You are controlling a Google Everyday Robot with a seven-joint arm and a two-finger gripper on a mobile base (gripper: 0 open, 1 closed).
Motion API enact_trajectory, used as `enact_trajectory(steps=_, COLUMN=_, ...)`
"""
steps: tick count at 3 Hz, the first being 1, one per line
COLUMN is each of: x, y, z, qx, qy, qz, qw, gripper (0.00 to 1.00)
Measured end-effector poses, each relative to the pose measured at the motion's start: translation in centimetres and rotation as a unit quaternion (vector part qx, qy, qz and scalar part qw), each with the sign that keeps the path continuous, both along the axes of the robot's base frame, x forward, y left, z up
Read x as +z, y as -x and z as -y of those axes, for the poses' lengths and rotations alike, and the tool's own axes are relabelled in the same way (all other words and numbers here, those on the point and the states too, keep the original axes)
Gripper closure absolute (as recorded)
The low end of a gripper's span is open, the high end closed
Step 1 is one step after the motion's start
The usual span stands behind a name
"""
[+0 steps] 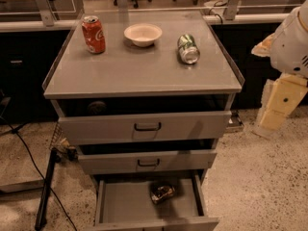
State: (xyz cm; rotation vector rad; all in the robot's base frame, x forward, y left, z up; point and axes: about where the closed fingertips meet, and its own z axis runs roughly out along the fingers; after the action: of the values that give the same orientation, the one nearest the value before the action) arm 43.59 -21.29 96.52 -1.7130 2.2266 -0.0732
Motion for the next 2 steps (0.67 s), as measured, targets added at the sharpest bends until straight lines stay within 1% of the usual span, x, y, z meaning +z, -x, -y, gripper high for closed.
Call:
enact_trajectory(steps=1, x=-2.9, y=1.1, z=-1.4, qx=0.001, qy=-0.033, qz=-0.001, qw=0.9995, gripper=0.00)
enact_trajectory(steps=2, x=-8.3, y=2.7, z=-3.3, qx=0.000, qy=-0.079, qz=-0.001, qw=0.9969, gripper=0.00)
